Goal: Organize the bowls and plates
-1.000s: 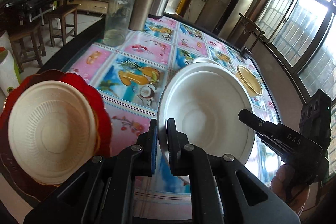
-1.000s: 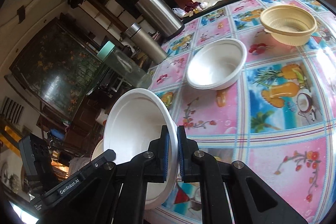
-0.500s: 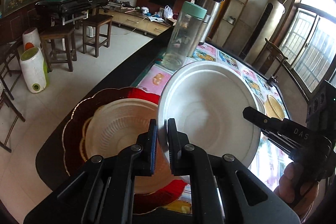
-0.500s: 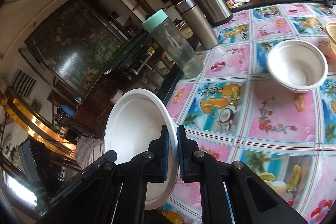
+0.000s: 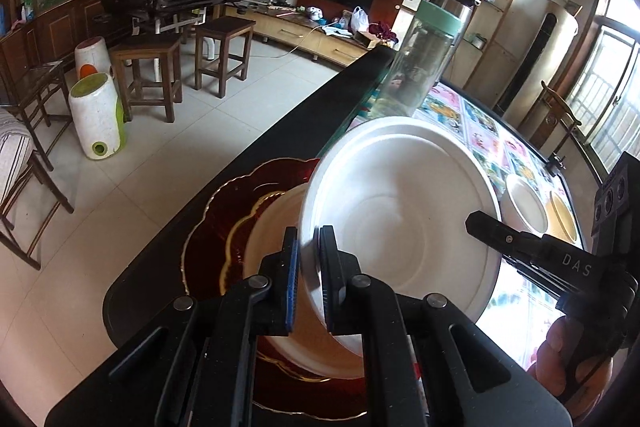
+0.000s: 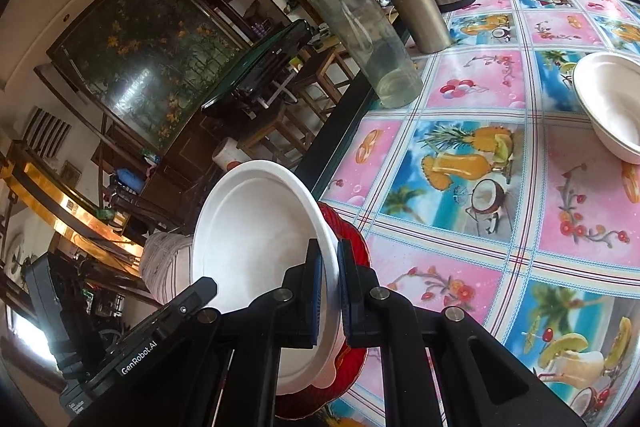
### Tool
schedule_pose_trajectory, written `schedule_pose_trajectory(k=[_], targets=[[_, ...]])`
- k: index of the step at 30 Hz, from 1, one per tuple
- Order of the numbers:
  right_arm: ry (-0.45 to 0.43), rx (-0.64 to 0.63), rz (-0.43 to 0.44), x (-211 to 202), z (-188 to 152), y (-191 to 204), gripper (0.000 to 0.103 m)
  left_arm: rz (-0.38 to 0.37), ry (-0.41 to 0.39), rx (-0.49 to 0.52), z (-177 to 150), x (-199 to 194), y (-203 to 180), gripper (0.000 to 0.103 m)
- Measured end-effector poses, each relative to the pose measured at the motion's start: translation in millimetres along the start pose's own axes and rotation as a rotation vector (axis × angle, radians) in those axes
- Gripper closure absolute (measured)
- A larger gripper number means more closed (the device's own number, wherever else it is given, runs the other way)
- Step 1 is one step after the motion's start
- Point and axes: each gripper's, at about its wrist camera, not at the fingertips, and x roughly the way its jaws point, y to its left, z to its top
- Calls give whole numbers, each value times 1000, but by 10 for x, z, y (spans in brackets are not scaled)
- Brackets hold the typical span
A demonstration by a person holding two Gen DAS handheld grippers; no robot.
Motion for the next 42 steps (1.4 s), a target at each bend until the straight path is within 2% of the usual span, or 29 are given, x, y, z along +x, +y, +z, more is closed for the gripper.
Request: schedule_pose_trajectory(k=[8,17,30,42], targets=[[39,-7,2,167,-63,-18,94,39,2,7,-56,11,35,95],[38,-20,22,153,-83,33,91,77,-7,22,-61,10,51,94],[-42,8,54,-105,-65,-100,88,248,-105,136,-94,-126,-115,94],[-103,88,64,-431,-7,-460,87,368,-239,173,-44,-459,-228,94]])
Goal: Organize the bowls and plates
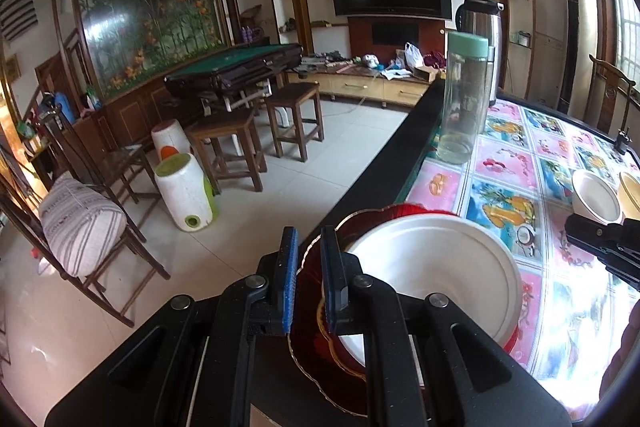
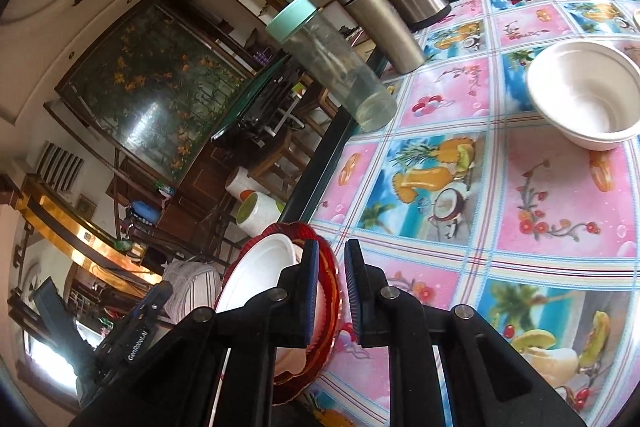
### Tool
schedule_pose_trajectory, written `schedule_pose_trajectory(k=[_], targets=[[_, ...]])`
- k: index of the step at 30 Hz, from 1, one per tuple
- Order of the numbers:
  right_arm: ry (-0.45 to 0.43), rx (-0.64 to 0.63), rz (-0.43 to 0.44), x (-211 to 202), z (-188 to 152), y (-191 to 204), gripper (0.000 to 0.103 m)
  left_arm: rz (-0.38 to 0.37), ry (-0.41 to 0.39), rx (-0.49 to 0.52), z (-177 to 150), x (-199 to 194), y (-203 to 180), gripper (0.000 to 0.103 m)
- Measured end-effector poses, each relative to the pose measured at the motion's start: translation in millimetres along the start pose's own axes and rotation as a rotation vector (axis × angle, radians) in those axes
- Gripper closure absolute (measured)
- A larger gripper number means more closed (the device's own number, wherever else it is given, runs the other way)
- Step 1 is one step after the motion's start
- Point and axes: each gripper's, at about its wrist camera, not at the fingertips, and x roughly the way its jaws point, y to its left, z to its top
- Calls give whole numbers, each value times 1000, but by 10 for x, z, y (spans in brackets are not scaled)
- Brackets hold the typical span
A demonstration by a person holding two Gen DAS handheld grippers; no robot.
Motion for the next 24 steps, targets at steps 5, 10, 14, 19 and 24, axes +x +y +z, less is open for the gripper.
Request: schedule_pose_trajectory(k=[5,10,14,19,24], targets=[[-40,30,-3,-215,72,-171,87,-4,-51,24,91,-189,-111,92],[-88,54,-24,-473,190,-383,86,-29,-112,77,180,-374,-406,57],[-131,69,-50,-682,310,-557,86,-63,-154,134,248,-509,-701,55],[-186,75,-91,-923,524,-757,86,-156,-129,182,328,-544,-1064,55],[-241,83,-127,-1164,771,-944,81,-223,-98,227,398,-524,-1477,51]])
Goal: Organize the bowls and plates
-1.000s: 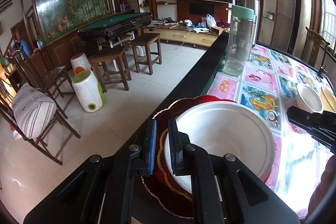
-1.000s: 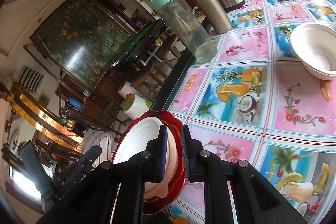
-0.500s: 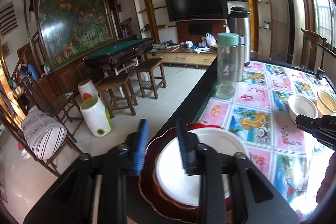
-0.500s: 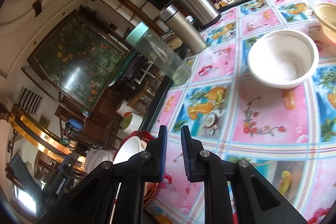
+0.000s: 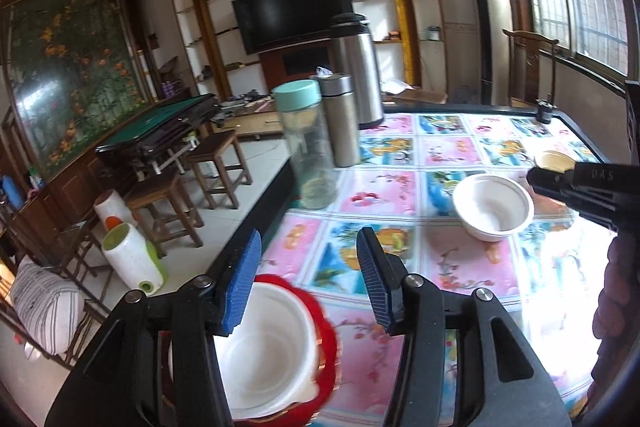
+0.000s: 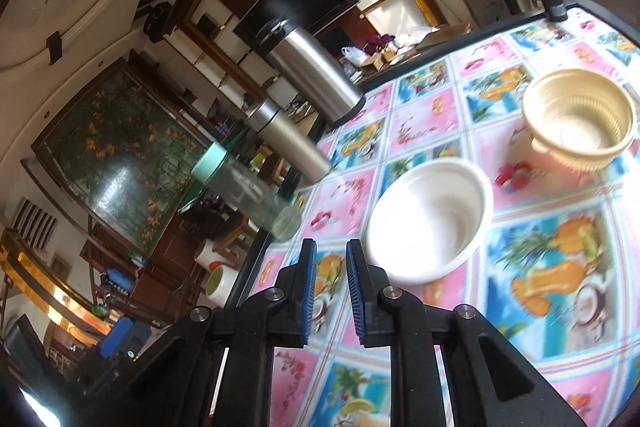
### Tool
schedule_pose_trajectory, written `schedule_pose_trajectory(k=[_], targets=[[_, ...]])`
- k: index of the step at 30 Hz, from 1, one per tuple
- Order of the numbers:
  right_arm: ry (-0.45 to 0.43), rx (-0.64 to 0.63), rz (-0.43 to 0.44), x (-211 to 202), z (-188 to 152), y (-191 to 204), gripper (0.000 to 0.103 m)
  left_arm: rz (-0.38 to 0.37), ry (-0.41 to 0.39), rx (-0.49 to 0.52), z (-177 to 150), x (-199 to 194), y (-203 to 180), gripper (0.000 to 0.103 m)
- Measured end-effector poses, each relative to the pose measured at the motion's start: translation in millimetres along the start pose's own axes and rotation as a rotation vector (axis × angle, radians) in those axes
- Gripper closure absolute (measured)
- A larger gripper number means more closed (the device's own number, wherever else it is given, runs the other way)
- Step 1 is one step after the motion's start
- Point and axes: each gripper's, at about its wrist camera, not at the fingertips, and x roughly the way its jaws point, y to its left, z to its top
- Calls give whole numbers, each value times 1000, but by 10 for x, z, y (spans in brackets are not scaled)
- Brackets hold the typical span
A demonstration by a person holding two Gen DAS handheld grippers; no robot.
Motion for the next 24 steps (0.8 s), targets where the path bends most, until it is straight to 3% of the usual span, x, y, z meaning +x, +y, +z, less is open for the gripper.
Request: schedule_pose_trajectory(k=[3,7,16,20,24], targets=[[-23,18,-19,-30,194,-114,78,-31,15,12,105,95,-209,45],[-34,63,-41,-9,354,-315,77,-46,38,37,221,278,-458,45],[47,208,-75,236,302,-900,74,-76,101,25,344,760,-898,45],[73,257,-56,311,285,-1038,74,-128,182,-29,359,1100,-973,46],[80,278,-66,362,284,-1103,73,-259,342,-148,284,1528,-951,46]])
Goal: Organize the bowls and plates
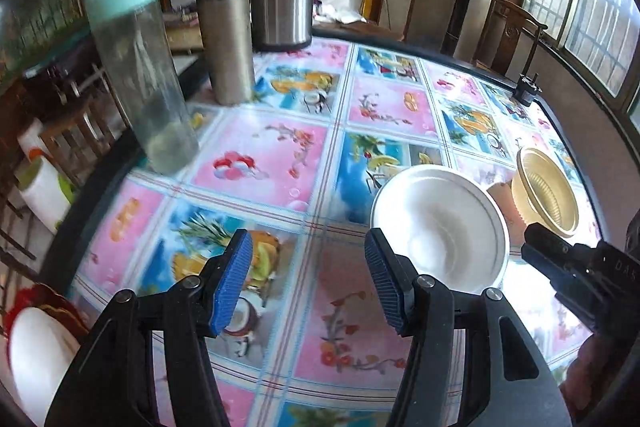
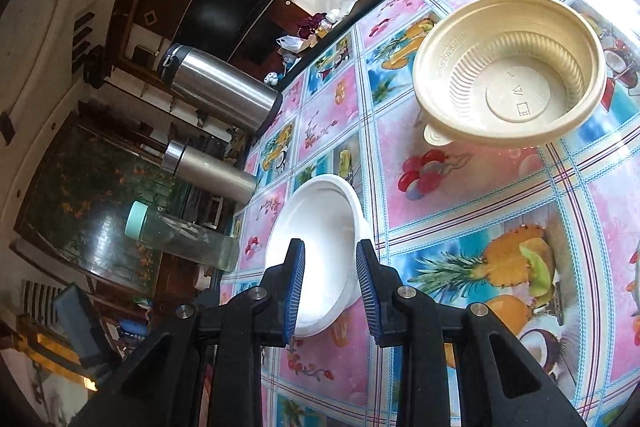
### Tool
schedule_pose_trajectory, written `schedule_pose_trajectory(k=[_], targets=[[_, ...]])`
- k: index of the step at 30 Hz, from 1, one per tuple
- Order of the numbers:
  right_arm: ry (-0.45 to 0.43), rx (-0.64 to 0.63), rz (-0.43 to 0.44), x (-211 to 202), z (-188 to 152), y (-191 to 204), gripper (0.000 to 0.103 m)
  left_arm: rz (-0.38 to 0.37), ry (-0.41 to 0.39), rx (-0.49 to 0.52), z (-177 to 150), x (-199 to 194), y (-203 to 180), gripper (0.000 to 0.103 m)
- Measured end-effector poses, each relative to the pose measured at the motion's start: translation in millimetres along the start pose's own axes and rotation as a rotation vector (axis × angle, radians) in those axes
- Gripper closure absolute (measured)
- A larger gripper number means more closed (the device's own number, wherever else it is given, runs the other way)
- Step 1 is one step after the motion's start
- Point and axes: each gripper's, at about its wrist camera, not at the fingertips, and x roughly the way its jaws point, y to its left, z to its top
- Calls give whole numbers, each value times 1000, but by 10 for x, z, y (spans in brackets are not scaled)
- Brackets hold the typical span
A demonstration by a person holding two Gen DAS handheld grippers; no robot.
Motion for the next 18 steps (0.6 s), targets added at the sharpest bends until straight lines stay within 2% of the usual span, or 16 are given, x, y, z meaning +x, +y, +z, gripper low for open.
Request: schedule_pose_trajectory(k=[2,5,13,18], targets=[[5,13,6,35,5,-27,73,-57,50,-61,17,148,71,46],[-1,22,5,63,-4,-60,73,-90,66,-117,44,246,129,46],[6,26,-20,176,-35,-55,73,-201,161,-168,91,523,29,46],[3,31,-30,200,-43,-59,73,-256,182,-181,84,621,32,46]])
